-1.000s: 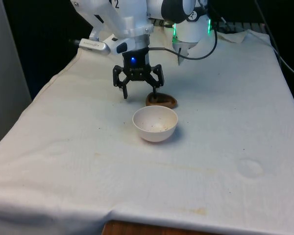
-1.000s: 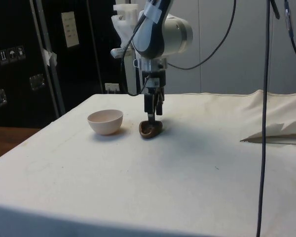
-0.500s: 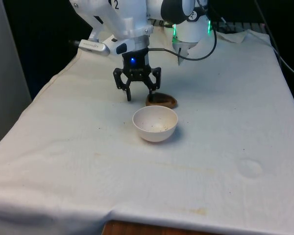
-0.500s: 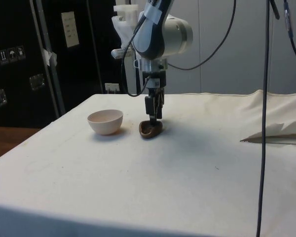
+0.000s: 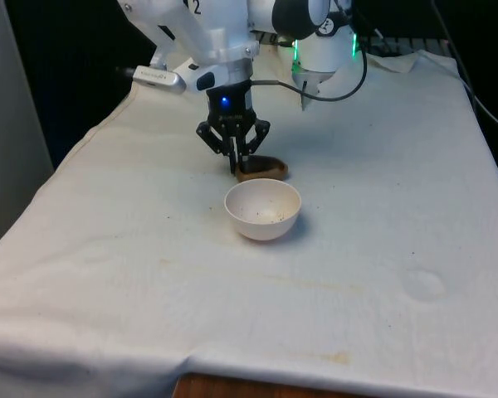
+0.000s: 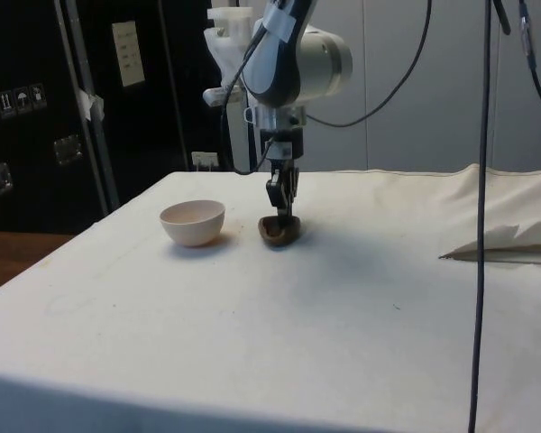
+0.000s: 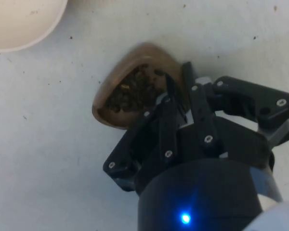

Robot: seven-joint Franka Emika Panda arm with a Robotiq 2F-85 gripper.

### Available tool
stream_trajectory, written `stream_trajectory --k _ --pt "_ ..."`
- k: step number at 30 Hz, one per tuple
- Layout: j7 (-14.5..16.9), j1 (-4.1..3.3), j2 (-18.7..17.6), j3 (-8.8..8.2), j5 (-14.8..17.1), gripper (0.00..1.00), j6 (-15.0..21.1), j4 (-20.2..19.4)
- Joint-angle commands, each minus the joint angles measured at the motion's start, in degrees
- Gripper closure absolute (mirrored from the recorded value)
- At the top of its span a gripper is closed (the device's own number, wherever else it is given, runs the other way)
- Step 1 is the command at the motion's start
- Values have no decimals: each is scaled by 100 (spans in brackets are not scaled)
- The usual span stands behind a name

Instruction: Pour the coffee beans from the cup into the bowl.

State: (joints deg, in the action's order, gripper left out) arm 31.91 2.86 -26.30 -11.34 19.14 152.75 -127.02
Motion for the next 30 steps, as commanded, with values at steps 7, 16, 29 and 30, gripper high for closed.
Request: stream_trajectory --k 7,16,29,30 --pt "11 11 -6 11 11 100 6 0" --pt "-69 -23 92 -40 -29 100 -69 0" --pt "-252 -74 384 -126 -115 100 -264 17" --pt "-149 -17 372 -57 -17 100 -218 11"
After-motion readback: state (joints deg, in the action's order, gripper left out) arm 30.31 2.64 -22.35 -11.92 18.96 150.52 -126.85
